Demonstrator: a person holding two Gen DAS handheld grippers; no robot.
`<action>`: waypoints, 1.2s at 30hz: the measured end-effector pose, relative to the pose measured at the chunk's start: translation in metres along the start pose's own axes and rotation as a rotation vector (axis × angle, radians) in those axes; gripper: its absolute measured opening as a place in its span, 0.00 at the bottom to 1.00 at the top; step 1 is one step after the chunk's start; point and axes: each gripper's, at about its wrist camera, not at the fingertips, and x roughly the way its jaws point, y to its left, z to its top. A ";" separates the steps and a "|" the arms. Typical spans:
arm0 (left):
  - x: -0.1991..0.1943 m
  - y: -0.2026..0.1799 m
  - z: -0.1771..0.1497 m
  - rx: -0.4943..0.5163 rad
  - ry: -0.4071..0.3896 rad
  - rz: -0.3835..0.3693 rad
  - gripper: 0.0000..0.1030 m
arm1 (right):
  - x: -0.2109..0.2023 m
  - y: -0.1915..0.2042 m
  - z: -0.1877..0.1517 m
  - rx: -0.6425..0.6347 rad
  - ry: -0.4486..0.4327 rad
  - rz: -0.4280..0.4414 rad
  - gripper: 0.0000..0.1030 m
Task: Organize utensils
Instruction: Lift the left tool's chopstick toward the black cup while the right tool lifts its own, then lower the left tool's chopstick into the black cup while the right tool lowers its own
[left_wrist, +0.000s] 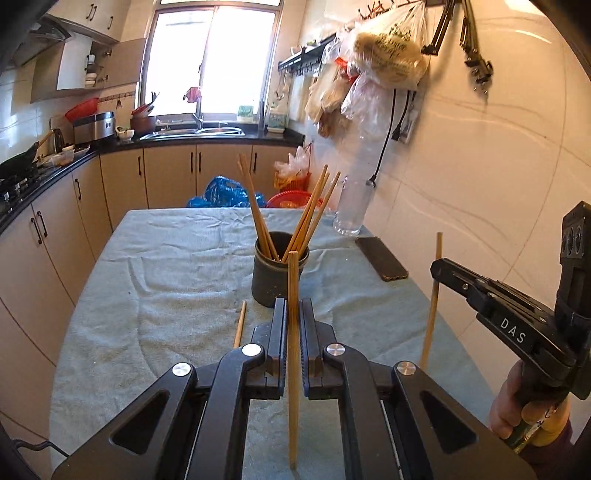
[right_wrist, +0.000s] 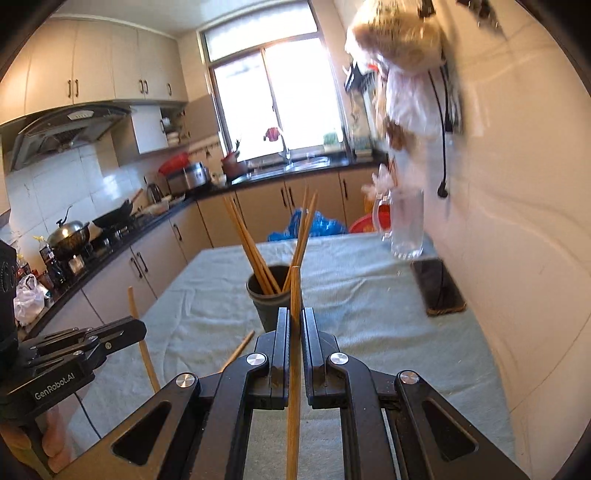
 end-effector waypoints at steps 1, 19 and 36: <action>-0.004 -0.001 0.000 0.001 -0.008 -0.001 0.05 | -0.005 0.001 0.001 -0.002 -0.016 0.001 0.06; -0.010 -0.004 0.023 0.034 -0.058 0.028 0.05 | -0.017 0.009 0.023 -0.040 -0.103 -0.015 0.06; -0.015 0.004 0.082 0.034 -0.137 0.019 0.05 | -0.005 0.013 0.057 -0.056 -0.127 -0.001 0.06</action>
